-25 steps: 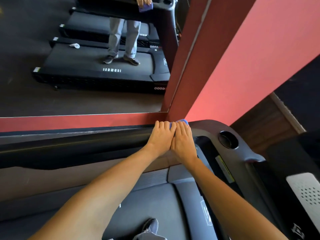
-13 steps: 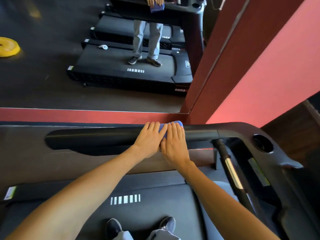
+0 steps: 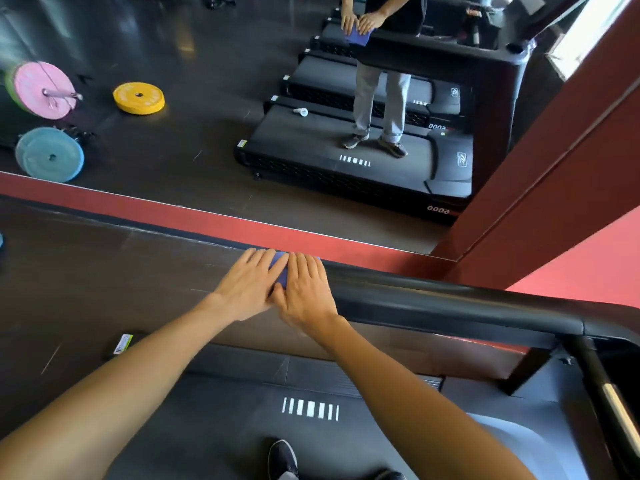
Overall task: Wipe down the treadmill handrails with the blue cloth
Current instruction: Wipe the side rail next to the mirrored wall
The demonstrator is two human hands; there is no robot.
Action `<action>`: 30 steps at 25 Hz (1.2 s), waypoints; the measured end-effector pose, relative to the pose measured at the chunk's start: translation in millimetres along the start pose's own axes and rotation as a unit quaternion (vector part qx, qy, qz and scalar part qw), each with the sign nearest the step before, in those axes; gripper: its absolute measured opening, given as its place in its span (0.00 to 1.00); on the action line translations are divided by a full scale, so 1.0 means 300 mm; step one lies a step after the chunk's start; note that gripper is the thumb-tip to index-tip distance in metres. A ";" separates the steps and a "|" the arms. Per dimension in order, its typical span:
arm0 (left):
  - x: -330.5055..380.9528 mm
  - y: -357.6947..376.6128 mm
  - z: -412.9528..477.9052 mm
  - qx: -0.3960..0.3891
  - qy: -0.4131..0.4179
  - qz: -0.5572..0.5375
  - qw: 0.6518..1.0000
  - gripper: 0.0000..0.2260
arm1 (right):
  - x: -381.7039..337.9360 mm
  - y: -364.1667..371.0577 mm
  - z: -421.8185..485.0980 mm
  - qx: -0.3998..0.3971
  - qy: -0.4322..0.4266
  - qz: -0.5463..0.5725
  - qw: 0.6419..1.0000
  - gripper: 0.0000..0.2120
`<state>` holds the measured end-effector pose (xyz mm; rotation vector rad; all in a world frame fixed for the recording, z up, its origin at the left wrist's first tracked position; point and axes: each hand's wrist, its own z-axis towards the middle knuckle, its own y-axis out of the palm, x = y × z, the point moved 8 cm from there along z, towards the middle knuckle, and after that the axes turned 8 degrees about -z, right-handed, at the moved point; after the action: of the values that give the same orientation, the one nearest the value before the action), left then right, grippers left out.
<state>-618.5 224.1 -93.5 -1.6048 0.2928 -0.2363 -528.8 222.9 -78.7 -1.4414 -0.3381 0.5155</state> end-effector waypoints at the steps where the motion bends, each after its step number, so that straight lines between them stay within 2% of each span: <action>1: -0.027 0.005 -0.013 -0.001 -0.002 -0.004 1.000 0.30 | -0.028 0.000 0.015 0.003 -0.002 0.001 1.000 0.23; 7: 0.013 0.017 -0.009 0.005 -0.018 -0.027 0.999 0.29 | -0.012 0.027 0.001 -0.011 -0.030 -0.037 0.999 0.28; 12: 0.236 0.019 0.100 0.011 -0.002 -0.029 1.000 0.29 | 0.181 0.010 -0.110 -0.010 -0.006 -0.027 1.000 0.29; 17: 0.586 0.020 0.270 -0.004 0.025 -0.023 0.999 0.29 | 0.522 -0.032 -0.275 -0.003 0.018 -0.050 0.999 0.26; 22: 1.014 -0.005 0.488 0.008 0.089 -0.063 0.994 0.28 | 0.933 -0.099 -0.484 0.028 0.075 -0.065 0.995 0.22; 25: 1.223 -0.009 0.580 -0.003 0.110 -0.084 0.990 0.31 | 1.155 -0.141 -0.604 0.046 0.114 -0.067 0.990 0.22; 28: 1.272 -0.034 0.600 0.012 0.113 -0.128 0.985 0.37 | 1.364 -0.176 -0.718 0.078 0.176 -0.056 0.980 0.19; 30: 1.194 -0.038 0.575 0.033 0.114 -0.133 0.984 0.34 | 1.459 -0.183 -0.769 0.070 0.207 -0.054 0.974 0.25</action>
<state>-223.4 269.2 -101.3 -1.5509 0.2418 -0.6314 -32.1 254.9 -87.3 -1.3455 -0.0447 0.1390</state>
